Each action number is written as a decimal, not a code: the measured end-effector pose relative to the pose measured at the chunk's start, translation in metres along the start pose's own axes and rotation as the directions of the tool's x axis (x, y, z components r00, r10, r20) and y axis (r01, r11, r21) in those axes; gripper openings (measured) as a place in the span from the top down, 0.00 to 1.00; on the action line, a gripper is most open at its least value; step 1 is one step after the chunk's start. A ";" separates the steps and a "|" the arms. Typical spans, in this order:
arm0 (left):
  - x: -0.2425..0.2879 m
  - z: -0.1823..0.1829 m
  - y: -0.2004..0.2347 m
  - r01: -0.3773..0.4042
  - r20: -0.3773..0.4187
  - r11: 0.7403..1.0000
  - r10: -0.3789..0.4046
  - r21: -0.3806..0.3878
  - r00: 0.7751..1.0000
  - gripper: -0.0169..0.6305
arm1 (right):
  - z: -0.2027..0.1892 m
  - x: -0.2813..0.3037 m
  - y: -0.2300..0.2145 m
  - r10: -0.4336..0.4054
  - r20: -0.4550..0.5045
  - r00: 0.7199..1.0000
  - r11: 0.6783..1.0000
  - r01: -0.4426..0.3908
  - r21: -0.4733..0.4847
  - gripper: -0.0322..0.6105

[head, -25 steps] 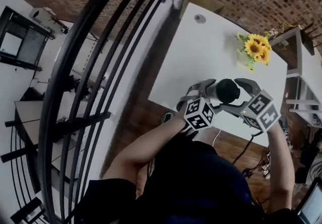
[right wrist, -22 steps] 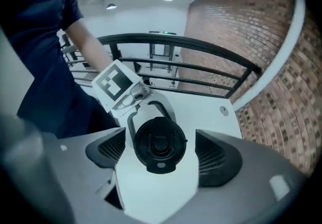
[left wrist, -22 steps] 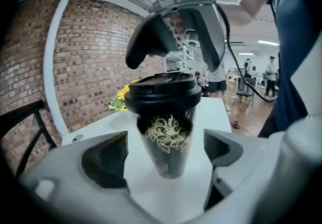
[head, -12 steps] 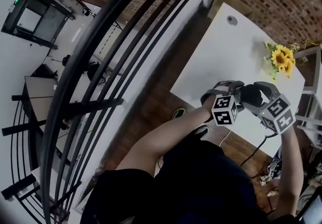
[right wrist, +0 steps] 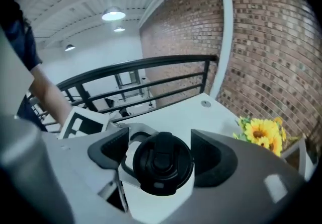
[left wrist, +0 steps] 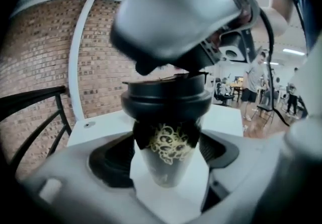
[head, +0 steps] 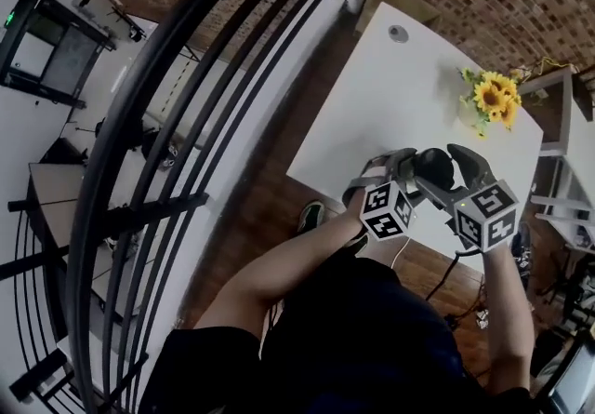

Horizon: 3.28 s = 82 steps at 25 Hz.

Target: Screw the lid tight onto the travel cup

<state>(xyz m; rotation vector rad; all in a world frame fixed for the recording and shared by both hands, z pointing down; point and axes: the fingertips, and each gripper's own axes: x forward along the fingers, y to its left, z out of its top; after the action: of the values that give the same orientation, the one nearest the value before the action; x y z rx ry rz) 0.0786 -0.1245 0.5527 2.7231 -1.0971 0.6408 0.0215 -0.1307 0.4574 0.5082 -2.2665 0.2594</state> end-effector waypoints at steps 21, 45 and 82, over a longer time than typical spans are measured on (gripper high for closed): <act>0.015 0.010 0.002 -0.117 -0.101 0.993 0.115 -0.018 0.988 0.37 | -0.037 -0.014 -0.018 -0.136 -0.162 0.977 0.984 0.152 0.091 0.37; 0.003 0.013 0.000 -0.099 -0.031 0.995 0.099 0.014 0.995 0.35 | -0.020 -0.004 -0.006 -0.110 -0.132 0.985 0.987 0.124 0.103 0.32; -0.015 0.000 -0.002 -0.043 -0.122 0.999 0.040 -0.028 0.992 0.35 | 0.032 -0.046 0.001 -0.086 0.365 0.927 0.960 -0.022 0.280 0.67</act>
<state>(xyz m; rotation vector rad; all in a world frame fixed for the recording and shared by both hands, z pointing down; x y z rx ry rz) 0.0707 -0.1134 0.5461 2.6036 -1.1276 0.7774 0.0282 -0.1279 0.4024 0.8004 -2.6048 0.5089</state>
